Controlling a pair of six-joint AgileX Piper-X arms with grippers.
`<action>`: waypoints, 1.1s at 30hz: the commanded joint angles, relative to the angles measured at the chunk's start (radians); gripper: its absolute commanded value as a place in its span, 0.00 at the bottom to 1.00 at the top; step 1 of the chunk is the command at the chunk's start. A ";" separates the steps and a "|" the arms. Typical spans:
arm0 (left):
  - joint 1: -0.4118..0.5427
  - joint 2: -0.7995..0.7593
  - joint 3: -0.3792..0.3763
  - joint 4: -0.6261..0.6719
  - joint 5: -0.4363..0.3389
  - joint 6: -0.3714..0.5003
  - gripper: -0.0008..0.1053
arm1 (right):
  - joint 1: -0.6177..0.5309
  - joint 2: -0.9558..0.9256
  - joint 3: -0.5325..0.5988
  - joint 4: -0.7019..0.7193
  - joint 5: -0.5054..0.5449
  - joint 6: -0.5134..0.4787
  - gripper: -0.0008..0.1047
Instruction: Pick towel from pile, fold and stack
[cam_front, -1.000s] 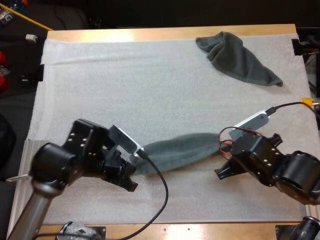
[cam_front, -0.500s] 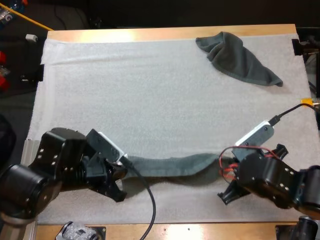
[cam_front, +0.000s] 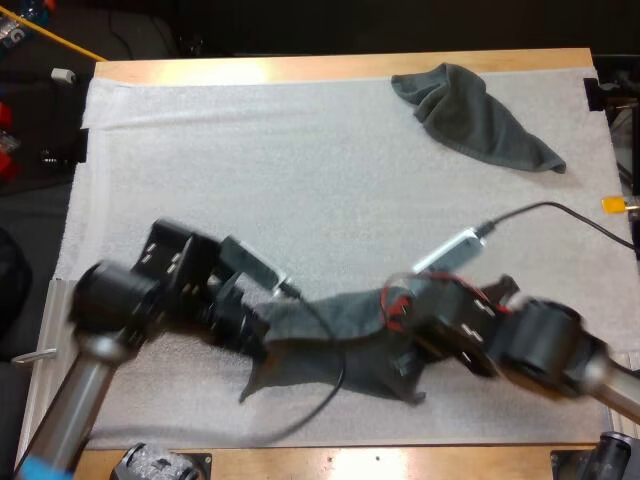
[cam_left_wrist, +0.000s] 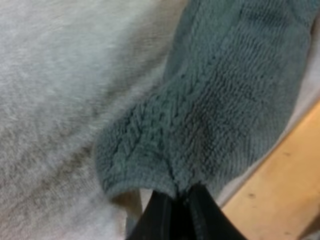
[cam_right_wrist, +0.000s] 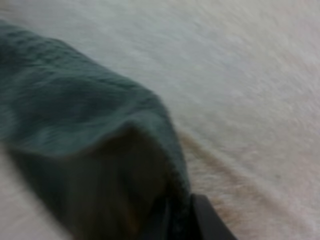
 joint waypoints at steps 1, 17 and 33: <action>0.015 0.041 0.002 -0.050 -0.016 0.009 0.01 | -0.055 0.031 -0.001 -0.035 -0.016 -0.020 0.01; 0.224 0.499 0.002 -0.343 0.193 0.006 0.01 | -0.369 0.320 -0.001 -0.201 -0.307 -0.022 0.01; 0.324 0.639 0.002 -0.552 0.326 -0.103 0.01 | -0.394 0.426 0.001 -0.379 -0.172 0.245 0.02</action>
